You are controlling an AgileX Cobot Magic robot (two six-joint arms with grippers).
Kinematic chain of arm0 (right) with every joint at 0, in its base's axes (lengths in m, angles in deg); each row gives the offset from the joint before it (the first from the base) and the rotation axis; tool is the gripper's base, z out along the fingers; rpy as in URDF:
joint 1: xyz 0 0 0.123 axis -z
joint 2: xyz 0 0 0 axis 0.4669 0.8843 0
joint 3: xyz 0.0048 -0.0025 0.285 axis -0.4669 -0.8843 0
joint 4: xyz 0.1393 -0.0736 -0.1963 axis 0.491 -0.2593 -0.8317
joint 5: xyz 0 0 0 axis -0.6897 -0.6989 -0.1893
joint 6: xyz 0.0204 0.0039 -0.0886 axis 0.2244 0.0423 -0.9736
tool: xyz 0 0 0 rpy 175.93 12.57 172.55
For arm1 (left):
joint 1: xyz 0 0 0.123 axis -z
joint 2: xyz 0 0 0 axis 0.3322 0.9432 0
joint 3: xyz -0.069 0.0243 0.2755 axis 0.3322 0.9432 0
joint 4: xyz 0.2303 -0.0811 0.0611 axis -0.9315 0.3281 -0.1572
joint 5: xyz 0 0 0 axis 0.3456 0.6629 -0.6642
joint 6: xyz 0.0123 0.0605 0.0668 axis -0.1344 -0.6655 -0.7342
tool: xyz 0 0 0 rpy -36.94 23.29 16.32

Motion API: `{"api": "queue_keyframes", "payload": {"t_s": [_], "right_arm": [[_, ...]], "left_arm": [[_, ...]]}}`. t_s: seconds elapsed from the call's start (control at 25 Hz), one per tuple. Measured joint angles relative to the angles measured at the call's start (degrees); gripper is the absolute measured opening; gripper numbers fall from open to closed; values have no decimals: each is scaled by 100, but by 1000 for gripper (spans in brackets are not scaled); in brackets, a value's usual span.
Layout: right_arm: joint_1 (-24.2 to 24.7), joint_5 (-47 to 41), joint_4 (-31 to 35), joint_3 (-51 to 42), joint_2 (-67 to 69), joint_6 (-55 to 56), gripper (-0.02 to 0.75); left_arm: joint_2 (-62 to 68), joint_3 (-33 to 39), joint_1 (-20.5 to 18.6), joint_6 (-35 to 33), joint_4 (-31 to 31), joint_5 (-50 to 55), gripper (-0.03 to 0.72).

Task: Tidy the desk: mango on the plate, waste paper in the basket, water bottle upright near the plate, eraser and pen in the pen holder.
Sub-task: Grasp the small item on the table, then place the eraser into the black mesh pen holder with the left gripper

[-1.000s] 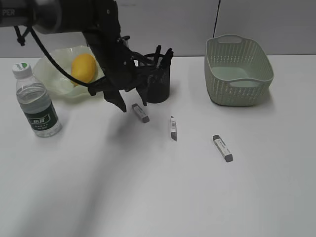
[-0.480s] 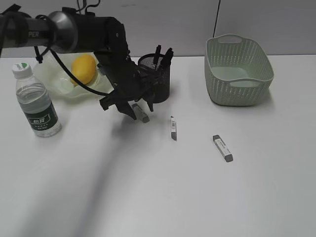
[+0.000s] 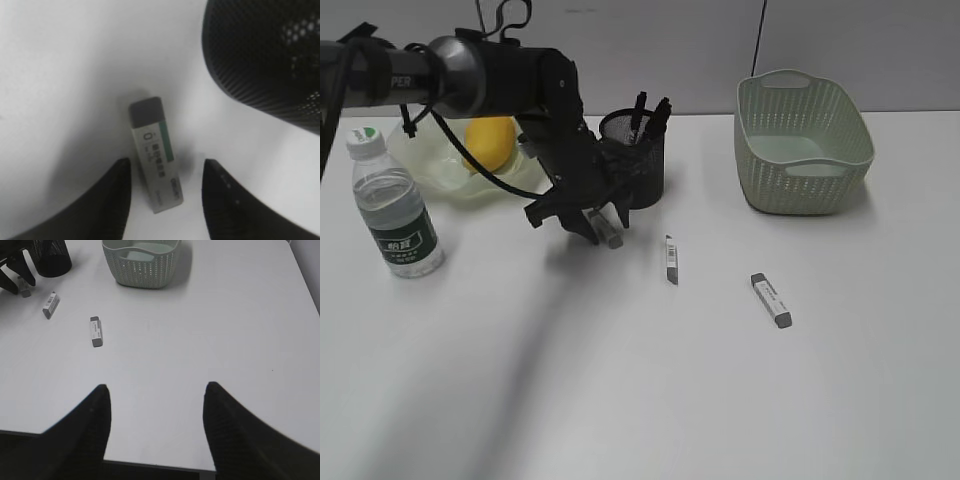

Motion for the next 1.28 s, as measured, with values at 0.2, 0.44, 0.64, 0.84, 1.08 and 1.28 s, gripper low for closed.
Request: {"api": "queue_keyframes", "payload": {"t_s": [0.2,0.44,0.64,0.84,1.08,1.28], "right_arm": [[0,0,0,0,0,25,466],[0,0,-6,0,0,102,466],[0,0,-12,0,0,204,466],[0,0,-18,0,0,236,466],[0,5,-18,0,0,236,466],[0,5,-18,0,0,236,466]], "left_arm": [[12,-11,0,38,-238,160,268],[13,-50,-22,58,-473,425,152],[82,-353,-43,58,-910,967,152],[23,-1063,-50,-98,-1856,1437,152],[-709,-1570,-59,-132,-2282,522,152],[-729,-1598,-46,-160,-2287,-569,152]]}}
